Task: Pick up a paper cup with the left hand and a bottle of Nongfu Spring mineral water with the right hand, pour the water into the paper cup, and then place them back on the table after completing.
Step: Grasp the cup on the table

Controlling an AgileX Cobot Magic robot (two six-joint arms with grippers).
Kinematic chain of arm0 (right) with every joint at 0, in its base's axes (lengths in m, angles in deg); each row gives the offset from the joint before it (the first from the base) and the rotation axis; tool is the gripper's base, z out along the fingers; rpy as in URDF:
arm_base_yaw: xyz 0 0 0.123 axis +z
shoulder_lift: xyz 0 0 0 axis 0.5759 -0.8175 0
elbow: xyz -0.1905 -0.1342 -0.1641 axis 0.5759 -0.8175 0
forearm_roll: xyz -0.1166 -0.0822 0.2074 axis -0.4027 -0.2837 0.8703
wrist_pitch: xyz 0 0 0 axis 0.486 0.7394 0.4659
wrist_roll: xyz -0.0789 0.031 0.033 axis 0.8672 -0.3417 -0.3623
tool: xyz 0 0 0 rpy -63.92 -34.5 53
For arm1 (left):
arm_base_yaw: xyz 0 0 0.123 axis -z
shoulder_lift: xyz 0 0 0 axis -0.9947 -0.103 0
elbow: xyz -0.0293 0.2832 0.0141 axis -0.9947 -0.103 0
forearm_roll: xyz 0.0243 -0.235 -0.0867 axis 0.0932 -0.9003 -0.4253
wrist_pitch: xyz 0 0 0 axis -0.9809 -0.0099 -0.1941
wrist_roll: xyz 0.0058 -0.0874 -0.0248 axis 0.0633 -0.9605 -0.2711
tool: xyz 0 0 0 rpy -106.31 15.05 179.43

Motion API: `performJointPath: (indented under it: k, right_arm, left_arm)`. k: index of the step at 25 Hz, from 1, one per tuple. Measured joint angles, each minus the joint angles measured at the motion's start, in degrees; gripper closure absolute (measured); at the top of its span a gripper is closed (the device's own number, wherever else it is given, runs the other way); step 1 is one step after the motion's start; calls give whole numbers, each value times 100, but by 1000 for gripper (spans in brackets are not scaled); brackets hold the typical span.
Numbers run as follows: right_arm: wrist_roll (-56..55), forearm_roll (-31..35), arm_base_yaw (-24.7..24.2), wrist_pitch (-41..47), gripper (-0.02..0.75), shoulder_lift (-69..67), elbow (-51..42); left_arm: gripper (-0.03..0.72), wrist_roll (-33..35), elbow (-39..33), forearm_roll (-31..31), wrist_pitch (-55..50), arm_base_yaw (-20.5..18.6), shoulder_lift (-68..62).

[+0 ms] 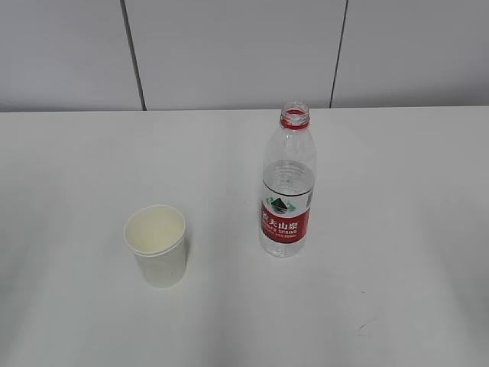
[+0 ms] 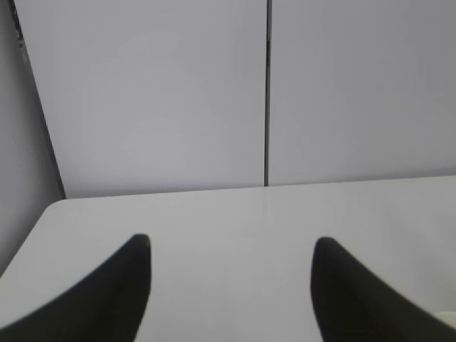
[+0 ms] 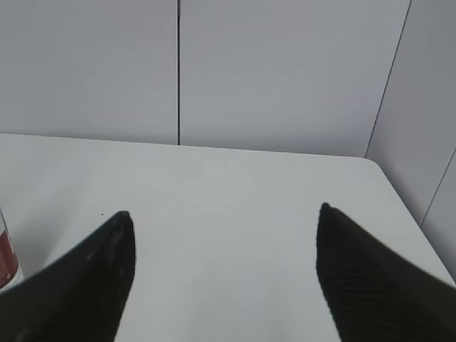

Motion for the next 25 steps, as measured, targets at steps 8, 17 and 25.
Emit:
performJointPath:
  k: [8,17,25]
  right_arm:
    - [9,25,0,-493,151,-812,2]
    - [9,35,0,-879,151,-1374,2]
    - [9,-294,749,-1335,151,-2049,2]
  left_arm:
    - [246,0,-390,37,1643,0,-1261]
    - [246,0,-412,37,2563,0,-2232]
    - [246,0,-412,37,3033,0,-2759]
